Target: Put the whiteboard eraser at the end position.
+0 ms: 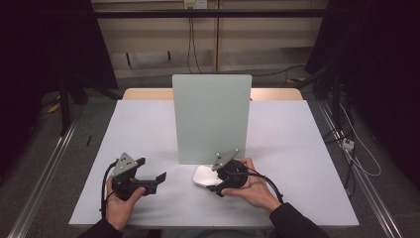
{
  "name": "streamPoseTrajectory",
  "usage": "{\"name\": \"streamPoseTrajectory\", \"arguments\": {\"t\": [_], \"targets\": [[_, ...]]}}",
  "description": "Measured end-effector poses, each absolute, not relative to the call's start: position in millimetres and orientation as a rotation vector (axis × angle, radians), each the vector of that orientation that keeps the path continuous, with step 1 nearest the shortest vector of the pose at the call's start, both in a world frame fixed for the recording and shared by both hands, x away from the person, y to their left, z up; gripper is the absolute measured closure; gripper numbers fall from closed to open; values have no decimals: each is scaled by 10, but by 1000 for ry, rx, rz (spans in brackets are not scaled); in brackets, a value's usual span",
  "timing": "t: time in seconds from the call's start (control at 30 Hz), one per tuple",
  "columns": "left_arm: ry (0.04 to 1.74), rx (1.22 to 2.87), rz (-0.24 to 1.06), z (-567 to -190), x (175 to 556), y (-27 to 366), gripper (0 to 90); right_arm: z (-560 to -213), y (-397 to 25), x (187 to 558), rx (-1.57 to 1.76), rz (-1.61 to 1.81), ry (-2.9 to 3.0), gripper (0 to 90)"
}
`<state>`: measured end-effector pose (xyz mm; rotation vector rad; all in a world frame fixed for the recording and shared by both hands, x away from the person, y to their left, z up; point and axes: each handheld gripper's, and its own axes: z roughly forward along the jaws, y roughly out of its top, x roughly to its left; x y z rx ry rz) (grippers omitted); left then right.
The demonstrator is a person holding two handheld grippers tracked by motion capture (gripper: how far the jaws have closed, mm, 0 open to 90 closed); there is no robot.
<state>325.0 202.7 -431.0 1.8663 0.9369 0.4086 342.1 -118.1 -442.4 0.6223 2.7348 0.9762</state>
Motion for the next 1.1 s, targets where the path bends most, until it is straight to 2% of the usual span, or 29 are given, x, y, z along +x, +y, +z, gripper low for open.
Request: {"name": "streamPoseTrajectory", "arguments": {"t": [0.67,0.77,0.9,1.1], "targets": [[949,1870,408,-4315,3250,2017,61,-4447,-1211,3420,650,1022,2719,305],[943,1874,411,-4313,3246,2025,60,-4438,-1229,3427,663,1055,2724,274],[941,1871,411,-4311,3245,2034,60,-4423,-1250,3431,678,1061,2710,117],[938,1876,407,-4309,3240,2027,60,-4365,-1291,3427,727,1100,2649,58]]}}
